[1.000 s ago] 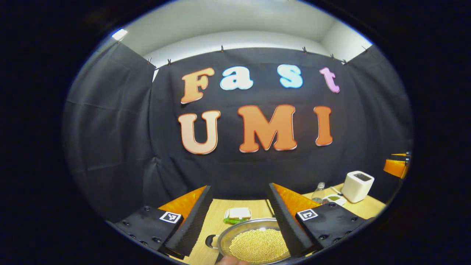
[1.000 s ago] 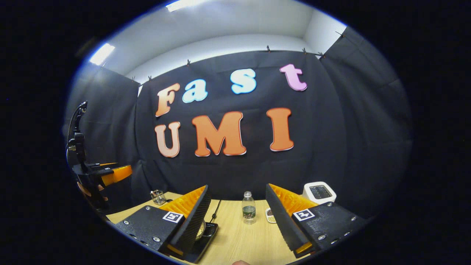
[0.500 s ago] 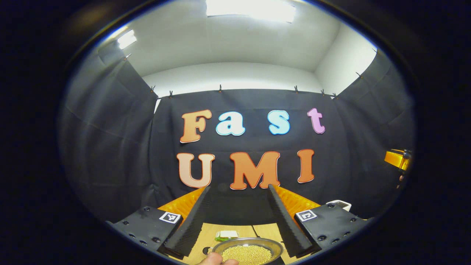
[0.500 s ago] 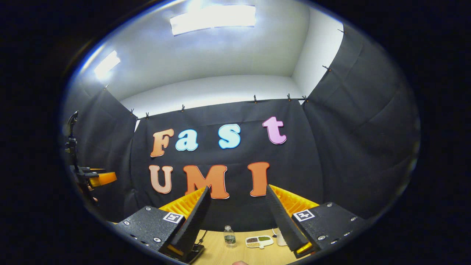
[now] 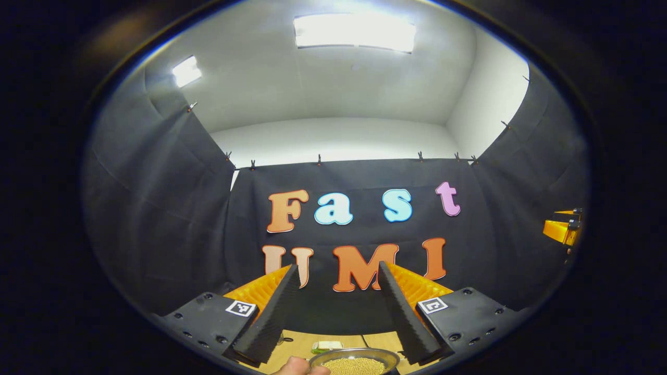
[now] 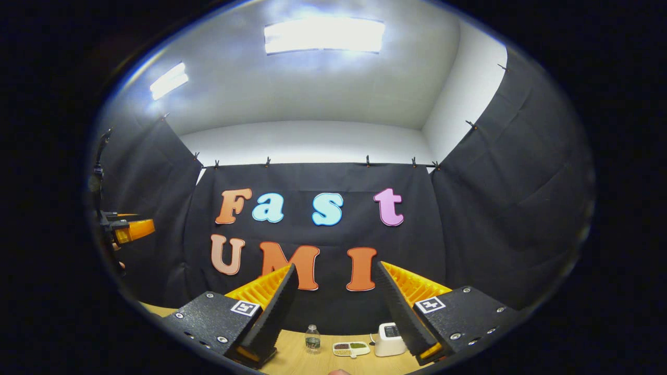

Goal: First push the handle of the pot to place it horizontally, then grasp the pot with both hands and set it on the induction cooktop.

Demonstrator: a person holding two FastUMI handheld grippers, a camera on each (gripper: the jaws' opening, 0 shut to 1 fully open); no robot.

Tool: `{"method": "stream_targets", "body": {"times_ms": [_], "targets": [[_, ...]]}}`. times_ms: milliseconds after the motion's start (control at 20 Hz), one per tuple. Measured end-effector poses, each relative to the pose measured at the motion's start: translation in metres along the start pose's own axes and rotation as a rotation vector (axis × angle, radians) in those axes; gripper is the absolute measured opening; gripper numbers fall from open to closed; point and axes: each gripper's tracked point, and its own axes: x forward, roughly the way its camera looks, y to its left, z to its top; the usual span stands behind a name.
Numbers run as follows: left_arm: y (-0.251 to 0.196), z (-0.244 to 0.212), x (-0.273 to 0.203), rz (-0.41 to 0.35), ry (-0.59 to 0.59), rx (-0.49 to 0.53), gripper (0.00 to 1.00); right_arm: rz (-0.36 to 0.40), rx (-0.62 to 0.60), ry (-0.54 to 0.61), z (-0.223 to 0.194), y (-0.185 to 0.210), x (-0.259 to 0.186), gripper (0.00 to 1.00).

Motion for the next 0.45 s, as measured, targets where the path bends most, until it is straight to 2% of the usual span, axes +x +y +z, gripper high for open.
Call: {"method": "stream_targets", "body": {"times_ms": [50, 150, 250, 300, 350, 450], "targets": [[0.001, 0.003, -0.002, 0.006, -0.002, -0.009, 1.0, -0.004, -0.007, -0.004, 0.003, 0.0, -0.001, 0.93], [0.004, 0.002, -0.001, 0.014, 0.003, -0.023, 0.92, -0.01, -0.007, -0.004, 0.004, 0.0, 0.0, 0.93], [0.008, 0.0, 0.006, 0.013, 0.01, -0.021, 0.93, -0.016, 0.001, 0.013, 0.0, 0.001, 0.004, 0.93], [0.01, -0.003, 0.009, 0.018, 0.013, -0.018, 1.0, -0.021, 0.006, 0.024, -0.004, 0.001, 0.008, 0.93], [0.015, -0.007, 0.013, 0.03, 0.018, -0.008, 0.97, -0.022, 0.011, 0.034, -0.007, 0.0, 0.011, 0.93], [0.014, -0.02, 0.018, 0.035, 0.036, 0.012, 1.0, -0.029, 0.021, 0.051, -0.016, -0.001, 0.018, 0.93]]}}
